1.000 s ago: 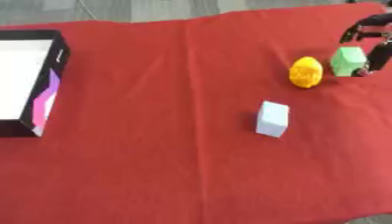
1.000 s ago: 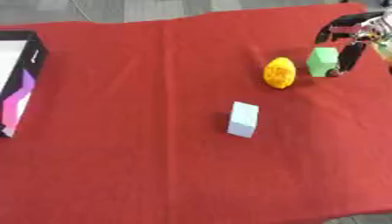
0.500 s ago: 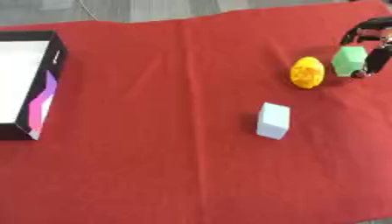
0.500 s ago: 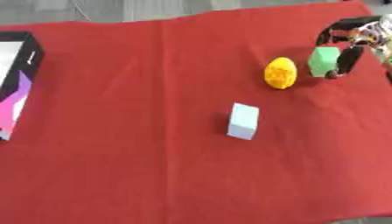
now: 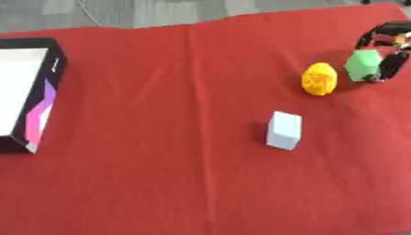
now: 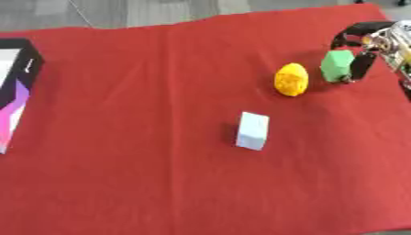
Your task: Pick up the objects with one hand, pass them to the other hand, and then place them into the box on the other side of the table.
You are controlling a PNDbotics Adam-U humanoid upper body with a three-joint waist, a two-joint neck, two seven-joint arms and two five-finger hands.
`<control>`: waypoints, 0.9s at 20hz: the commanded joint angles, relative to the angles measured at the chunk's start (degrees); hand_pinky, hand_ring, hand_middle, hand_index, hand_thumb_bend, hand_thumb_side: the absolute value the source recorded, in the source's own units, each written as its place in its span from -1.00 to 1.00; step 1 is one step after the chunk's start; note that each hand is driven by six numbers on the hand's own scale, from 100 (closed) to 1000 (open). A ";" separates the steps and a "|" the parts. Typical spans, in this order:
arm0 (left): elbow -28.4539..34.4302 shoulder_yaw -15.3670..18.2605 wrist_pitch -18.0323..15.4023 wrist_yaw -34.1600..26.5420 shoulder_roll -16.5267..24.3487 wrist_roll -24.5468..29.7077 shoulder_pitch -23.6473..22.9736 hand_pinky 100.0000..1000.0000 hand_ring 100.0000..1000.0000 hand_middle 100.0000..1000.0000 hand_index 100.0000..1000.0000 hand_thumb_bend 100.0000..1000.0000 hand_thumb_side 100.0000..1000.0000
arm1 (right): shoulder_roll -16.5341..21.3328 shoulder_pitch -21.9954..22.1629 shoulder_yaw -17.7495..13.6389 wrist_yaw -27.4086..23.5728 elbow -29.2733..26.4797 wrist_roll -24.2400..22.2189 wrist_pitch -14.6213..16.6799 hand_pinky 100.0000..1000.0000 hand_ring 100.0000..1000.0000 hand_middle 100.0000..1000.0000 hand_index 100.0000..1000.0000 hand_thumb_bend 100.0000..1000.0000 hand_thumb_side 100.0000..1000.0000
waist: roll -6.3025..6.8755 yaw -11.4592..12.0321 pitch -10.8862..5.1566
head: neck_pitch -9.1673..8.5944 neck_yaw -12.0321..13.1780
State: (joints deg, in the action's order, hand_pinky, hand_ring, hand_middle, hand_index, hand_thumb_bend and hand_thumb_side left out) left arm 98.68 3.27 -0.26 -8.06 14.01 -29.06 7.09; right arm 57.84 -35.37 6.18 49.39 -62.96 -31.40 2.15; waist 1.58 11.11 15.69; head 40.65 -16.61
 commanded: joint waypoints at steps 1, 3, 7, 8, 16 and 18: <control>1.29 0.03 0.01 -0.25 0.89 -0.02 0.44 0.55 0.34 0.63 0.55 -0.69 0.77 | 1.90 -1.01 -1.11 0.72 0.19 0.24 -0.25 0.94 0.68 0.64 0.68 -0.23 -1.00 | 0.60 0.01 0.11 | -0.66 0.00; 1.32 0.06 0.00 -0.26 0.92 -0.06 0.46 0.55 0.34 0.63 0.55 -0.69 0.77 | 1.91 -1.06 -1.17 0.80 0.42 0.14 -0.24 0.94 0.68 0.64 0.68 -0.24 -1.00 | 0.60 0.01 0.12 | -0.67 -0.05; 1.32 0.09 0.01 -0.28 0.86 -0.15 0.44 0.55 0.34 0.63 0.55 -0.69 0.77 | 2.17 -0.73 -1.27 0.83 0.27 -0.12 -0.12 0.94 0.68 0.64 0.68 -0.25 -1.00 | 0.57 0.04 0.19 | -0.73 -0.12; 1.31 0.09 0.02 -0.27 0.84 -0.16 0.43 0.55 0.34 0.63 0.55 -0.70 0.78 | 2.22 -0.62 -1.32 0.73 0.16 -0.18 -0.08 0.94 0.68 0.63 0.68 -0.26 -1.00 | 0.57 0.04 0.20 | -0.71 -0.08; 1.29 0.09 0.15 -0.14 0.72 -0.18 0.43 0.56 0.34 0.63 0.55 -0.70 0.78 | 2.54 -0.26 -1.42 -0.21 -0.53 -0.80 0.00 0.94 0.68 0.62 0.66 -0.34 -1.00 | 0.48 -0.07 0.31 | -0.45 0.13; 1.28 0.10 0.18 -0.14 0.72 -0.20 0.43 0.56 0.34 0.63 0.55 -0.70 0.78 | 2.57 -0.25 -1.40 -0.41 -0.60 -1.00 0.08 0.94 0.68 0.62 0.64 -0.38 -1.00 | 0.47 -0.09 0.33 | -0.35 0.21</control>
State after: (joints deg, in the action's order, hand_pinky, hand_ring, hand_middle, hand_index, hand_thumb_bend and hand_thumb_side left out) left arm 98.69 3.27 -0.19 -8.06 14.01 -29.13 7.09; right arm 57.78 -35.20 5.72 49.30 -62.58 -32.17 2.22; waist 1.58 11.05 15.90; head 40.64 -16.53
